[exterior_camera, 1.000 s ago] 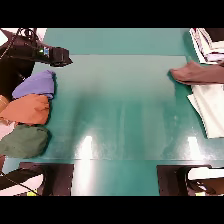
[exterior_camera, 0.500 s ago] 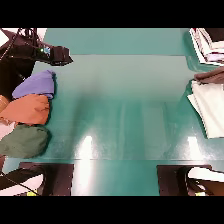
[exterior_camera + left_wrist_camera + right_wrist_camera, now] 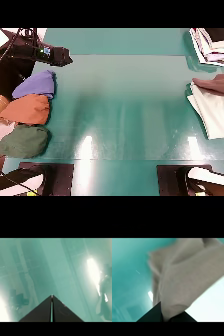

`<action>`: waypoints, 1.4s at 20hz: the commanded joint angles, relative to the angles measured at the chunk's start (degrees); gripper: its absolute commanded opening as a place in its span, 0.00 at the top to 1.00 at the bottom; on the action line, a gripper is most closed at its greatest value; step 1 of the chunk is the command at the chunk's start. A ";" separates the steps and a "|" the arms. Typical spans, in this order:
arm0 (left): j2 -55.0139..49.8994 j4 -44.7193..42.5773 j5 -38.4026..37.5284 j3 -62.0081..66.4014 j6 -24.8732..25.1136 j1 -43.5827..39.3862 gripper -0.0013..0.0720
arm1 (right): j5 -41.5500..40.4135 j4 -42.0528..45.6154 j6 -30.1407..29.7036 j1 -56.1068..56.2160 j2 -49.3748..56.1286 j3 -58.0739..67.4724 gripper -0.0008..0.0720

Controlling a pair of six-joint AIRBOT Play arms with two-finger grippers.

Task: Fold the shirts.

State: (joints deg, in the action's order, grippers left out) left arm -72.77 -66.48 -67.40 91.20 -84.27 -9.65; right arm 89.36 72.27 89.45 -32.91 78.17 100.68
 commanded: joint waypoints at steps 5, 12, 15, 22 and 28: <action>-0.02 -0.17 -0.44 -0.02 2.23 0.00 0.94 | 12.55 14.95 3.80 -0.02 -0.24 -0.02 0.43; -0.02 -0.13 -0.74 -0.02 2.21 0.00 0.94 | 7.98 4.61 2.86 3.50 -1.75 0.00 0.23; -0.02 0.07 -0.63 -0.02 1.79 0.00 0.94 | 0.68 -4.83 2.69 12.00 -4.90 0.00 0.23; -0.02 0.07 1.27 -0.02 1.79 0.00 0.94 | -9.18 -6.16 1.42 42.07 -7.13 0.00 0.52; -0.02 0.07 2.43 0.00 1.79 0.00 0.94 | -9.49 -6.16 -1.11 54.69 -5.18 0.00 0.96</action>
State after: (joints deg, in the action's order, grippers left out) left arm -72.77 -66.41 -65.49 91.20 -82.43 -9.65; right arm 80.75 66.37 89.17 16.27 72.34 100.68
